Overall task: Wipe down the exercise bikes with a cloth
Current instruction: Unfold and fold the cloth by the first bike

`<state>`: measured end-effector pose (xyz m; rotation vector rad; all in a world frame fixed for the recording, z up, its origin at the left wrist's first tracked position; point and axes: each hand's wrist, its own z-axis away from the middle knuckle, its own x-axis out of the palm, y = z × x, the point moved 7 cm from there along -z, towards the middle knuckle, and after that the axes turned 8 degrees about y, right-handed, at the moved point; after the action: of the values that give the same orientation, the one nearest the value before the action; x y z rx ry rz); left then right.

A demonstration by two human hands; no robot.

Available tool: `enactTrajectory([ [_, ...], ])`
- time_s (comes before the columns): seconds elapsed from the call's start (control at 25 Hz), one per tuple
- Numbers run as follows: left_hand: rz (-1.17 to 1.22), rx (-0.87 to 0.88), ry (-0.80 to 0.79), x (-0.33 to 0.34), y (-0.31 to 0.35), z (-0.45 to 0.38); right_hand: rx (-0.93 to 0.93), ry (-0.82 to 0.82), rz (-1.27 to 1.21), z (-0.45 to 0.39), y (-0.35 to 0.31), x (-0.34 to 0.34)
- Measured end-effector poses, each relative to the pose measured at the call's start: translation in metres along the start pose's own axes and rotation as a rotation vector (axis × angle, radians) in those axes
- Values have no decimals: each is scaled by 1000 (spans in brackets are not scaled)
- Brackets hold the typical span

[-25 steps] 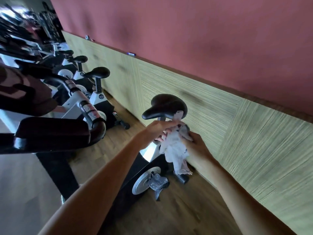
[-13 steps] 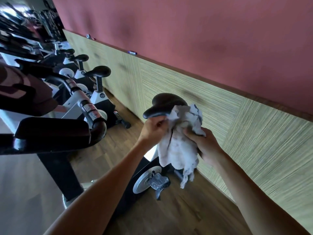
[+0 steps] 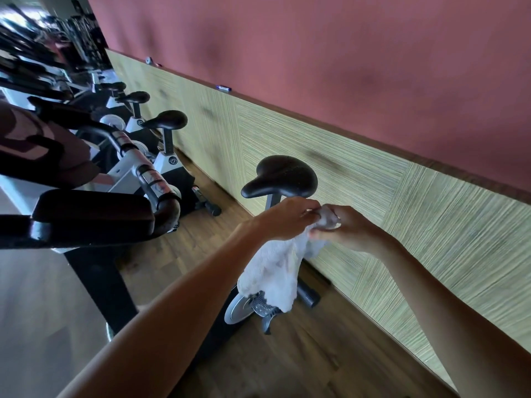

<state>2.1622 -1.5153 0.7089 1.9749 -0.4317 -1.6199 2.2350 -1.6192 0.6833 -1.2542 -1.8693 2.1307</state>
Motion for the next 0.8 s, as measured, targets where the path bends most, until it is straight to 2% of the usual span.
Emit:
enactTrajectory([
  [0.08, 11, -61, -23, -3, -15, 9, -51, -5, -14, 0, -4, -3],
  [0.24, -130, -236, -243, 16, -61, 42, -146, 126, -22, 6, -11, -12],
  [0.32, -141, -338, -272, 21, -80, 53, -221, 195, 57, 10, -13, -17],
  [0.4, -108, -399, -188, 12, -92, 53, -193, 277, 129, 9, -2, -30],
  [0.52, -59, -390, -53, -5, -95, 47, -136, 360, 131, 11, 14, -53],
  [0.56, 15, -398, 31, -8, -94, 44, -145, 399, 95, 14, 15, -59],
  [0.64, 312, -457, 252, -18, -91, 42, -111, 484, 5, 18, 20, -70],
  [0.72, 578, -514, 383, -21, -88, 45, 29, 494, -103, 16, 38, -75],
  [0.8, 610, -567, 470, -19, -93, 43, 151, 442, -158, 15, 55, -77],
])
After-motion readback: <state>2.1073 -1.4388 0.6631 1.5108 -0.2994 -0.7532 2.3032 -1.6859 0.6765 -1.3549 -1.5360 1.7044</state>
